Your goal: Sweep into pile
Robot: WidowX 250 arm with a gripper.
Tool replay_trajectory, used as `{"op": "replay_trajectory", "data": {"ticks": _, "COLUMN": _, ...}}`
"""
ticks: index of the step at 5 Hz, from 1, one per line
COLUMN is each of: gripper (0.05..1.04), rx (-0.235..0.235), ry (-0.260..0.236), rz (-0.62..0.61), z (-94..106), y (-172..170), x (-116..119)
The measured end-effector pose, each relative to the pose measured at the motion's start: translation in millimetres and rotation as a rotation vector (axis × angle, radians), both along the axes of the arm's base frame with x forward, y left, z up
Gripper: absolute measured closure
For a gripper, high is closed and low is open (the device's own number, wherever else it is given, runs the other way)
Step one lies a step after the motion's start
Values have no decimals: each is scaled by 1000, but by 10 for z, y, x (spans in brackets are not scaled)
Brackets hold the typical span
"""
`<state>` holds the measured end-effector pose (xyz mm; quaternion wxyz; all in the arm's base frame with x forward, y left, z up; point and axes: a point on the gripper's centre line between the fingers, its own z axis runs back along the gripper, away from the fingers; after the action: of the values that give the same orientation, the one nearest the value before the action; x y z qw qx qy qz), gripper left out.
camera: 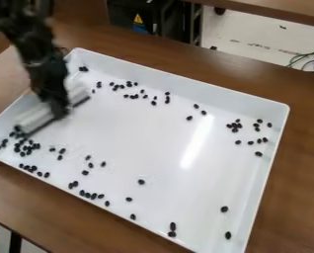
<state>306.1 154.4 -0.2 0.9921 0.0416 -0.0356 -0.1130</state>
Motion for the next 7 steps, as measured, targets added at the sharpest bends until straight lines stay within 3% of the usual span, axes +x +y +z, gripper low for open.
{"op": "replay_trajectory", "data": {"ticks": 1, "gripper": 721, "rx": -1, "ry": -10, "rz": -27, "z": 61, "y": -46, "x": -86}}
{"op": "replay_trajectory", "data": {"ticks": 2, "gripper": 721, "rx": -36, "ry": -65, "rz": -11, "z": 185, "y": -361, "x": -44}}
{"op": "replay_trajectory", "data": {"ticks": 3, "gripper": 721, "rx": -122, "ry": -64, "rz": -32, "z": 241, "y": -879, "x": 66}}
{"op": "replay_trajectory", "data": {"ticks": 4, "gripper": 721, "rx": -194, "ry": -42, "rz": -199, "z": 287, "y": -1366, "x": 120}}
{"op": "replay_trajectory", "data": {"ticks": 5, "gripper": 721, "rx": -339, "ry": -29, "rz": -370, "z": 339, "y": -1832, "x": 115}}
{"op": "replay_trajectory", "data": {"ticks": 6, "gripper": 721, "rx": -353, "ry": 26, "rz": -536, "z": 240, "y": -2309, "x": -14}}
{"op": "replay_trajectory", "data": {"ticks": 7, "gripper": 721, "rx": -311, "ry": 116, "rz": -705, "z": 102, "y": -2809, "x": -199}}
